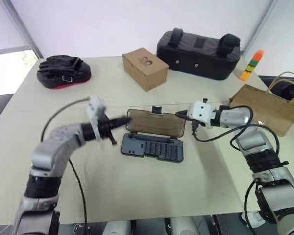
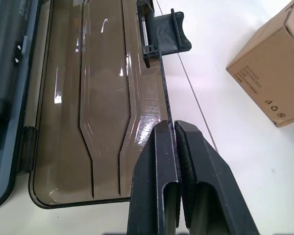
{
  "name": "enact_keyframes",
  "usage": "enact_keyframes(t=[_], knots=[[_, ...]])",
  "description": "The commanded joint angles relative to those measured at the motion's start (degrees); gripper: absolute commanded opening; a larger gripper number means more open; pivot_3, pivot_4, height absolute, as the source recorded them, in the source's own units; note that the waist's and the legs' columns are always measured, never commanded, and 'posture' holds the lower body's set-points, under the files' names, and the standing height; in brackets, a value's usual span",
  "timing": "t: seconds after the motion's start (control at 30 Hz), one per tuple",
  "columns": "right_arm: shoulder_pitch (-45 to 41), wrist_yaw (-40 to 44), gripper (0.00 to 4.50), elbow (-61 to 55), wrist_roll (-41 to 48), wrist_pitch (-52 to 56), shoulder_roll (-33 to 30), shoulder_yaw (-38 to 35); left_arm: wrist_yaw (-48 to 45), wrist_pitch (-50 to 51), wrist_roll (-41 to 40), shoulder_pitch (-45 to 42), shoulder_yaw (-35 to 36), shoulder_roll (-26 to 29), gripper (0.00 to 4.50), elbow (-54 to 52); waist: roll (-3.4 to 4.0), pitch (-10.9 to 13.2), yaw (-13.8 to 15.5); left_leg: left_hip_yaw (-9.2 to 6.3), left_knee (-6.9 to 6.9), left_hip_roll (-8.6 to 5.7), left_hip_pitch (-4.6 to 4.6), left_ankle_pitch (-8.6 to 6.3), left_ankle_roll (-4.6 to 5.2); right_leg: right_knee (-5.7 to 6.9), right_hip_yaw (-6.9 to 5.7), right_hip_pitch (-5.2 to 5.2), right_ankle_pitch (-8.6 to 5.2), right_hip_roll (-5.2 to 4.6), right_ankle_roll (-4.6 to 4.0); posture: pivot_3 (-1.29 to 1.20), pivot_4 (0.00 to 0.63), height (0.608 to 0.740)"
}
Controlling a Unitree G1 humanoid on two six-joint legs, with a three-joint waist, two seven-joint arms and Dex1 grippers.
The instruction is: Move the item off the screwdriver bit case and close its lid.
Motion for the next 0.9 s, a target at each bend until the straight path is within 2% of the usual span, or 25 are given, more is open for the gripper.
enact_keyframes(t=[0.03,0.23,0.43,0.6,0.7,0.9], knots=[[-0.4,0.3,0.03,-0.2,0.6,-1.0,0.0,-0.4,4.8,-4.4,3.9,-2.0,1.7,-1.1,0.00,8.3,0.00,0.0,0.2,0.00,0.00,0.00,-0.01,0.03,-0.06,-0.03,0.00,0.00,0.00,0.00,0.00,0.00,0.150,0.740],[-1.2,-0.1,0.03,0.8,0.3,-1.3,0.6,-0.1,3.8,-14.1,12.3,-6.0,-4.0,-3.6,0.00,25.0,-0.04,0.0,0.4,0.01,0.00,-0.05,-0.03,0.18,-0.32,-0.04,-0.01,0.00,0.00,-0.02,0.01,0.00,0.150,0.740],[-1.4,0.0,0.03,0.8,0.3,-1.2,1.2,0.3,-8.1,-20.5,15.3,-14.6,-9.0,-8.3,0.00,43.3,-0.05,0.0,0.4,0.02,0.01,-0.08,-0.05,0.19,-0.32,-0.04,-0.02,0.00,0.01,-0.01,0.01,0.00,0.150,0.740],[-1.5,0.2,0.03,0.9,0.0,-1.4,1.4,0.5,-16.4,-21.7,16.4,-20.1,-10.0,-10.1,0.00,52.9,-0.05,0.0,0.2,0.06,0.01,-0.12,-0.05,0.18,-0.30,-0.02,-0.02,0.00,0.01,0.02,0.02,0.00,0.150,0.740],[-1.5,0.3,0.97,0.8,-0.2,-1.0,1.3,0.9,-19.6,-22.5,17.8,-21.3,-10.6,-10.2,0.00,55.6,-0.05,0.0,0.2,0.06,0.02,-0.11,-0.06,0.10,-0.15,-0.01,-0.02,0.00,0.01,0.02,0.02,0.00,0.150,0.740],[-1.3,-0.7,4.13,-1.6,-2.2,-0.7,0.5,1.9,-23.1,-22.9,19.2,-21.0,-10.3,-9.9,0.00,55.9,-0.05,0.0,0.3,0.05,0.05,-0.09,-0.07,0.03,-0.03,-0.01,-0.02,0.00,0.01,0.01,0.02,0.00,0.150,0.740]])
